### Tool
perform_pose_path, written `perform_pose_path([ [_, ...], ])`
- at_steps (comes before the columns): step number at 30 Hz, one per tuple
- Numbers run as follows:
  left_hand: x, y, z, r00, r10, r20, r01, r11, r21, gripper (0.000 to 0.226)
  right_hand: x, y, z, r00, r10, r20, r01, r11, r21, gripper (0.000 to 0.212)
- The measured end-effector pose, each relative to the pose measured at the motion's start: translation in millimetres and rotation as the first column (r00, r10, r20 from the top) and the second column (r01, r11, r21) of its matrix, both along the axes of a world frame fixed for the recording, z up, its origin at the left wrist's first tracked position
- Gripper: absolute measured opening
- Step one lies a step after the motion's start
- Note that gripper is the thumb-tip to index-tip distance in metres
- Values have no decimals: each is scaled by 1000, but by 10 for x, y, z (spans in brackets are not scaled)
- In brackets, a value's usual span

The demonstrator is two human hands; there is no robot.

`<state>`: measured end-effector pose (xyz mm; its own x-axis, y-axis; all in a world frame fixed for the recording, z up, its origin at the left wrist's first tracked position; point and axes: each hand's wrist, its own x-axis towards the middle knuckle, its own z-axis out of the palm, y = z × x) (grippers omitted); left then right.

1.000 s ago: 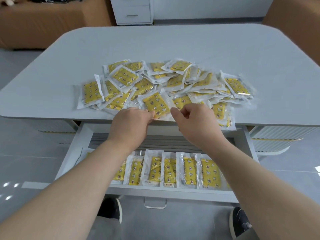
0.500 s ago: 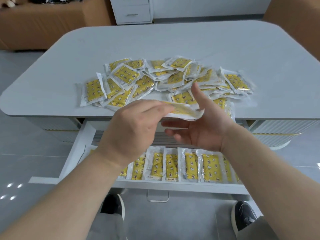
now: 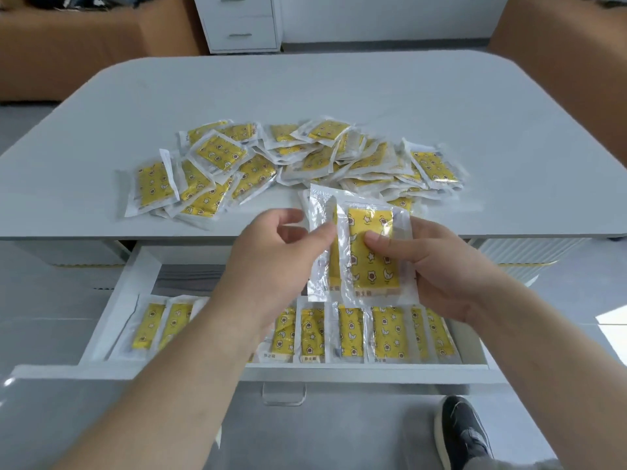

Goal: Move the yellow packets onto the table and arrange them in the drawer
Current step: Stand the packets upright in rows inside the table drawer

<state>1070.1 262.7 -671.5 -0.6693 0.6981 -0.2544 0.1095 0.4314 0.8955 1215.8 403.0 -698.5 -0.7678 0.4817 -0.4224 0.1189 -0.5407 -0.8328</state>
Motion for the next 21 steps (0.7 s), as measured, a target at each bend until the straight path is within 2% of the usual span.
perform_pose_path([
  [2, 88, 27, -155, 986, -88, 141, 94, 995, -38, 42, 88, -2, -36, 1000, -1, 22, 1, 1000, 17, 34],
  [7, 204, 91, -265, 991, -135, 11, 135, 990, -33, 13, 195, -25, -71, 996, -60, 59, 58, 998, 30, 35],
  [11, 207, 141, -266, 988, -95, 124, 97, 995, -13, 19, 197, 13, -51, 990, -105, 91, 102, 994, 46, 34],
  [15, 206, 165, -318, 991, -84, 103, 88, 995, -37, 16, 240, 94, -63, 985, -103, 139, 84, 987, 134, 36],
  [18, 190, 186, -358, 989, -121, 81, 129, 986, -106, 14, 313, 177, -78, 975, -70, 212, 17, 969, 245, 38],
  [21, 173, 192, -385, 987, -157, 43, 162, 976, -149, 24, 391, 239, -72, 946, -16, 323, -106, 928, 358, 35],
])
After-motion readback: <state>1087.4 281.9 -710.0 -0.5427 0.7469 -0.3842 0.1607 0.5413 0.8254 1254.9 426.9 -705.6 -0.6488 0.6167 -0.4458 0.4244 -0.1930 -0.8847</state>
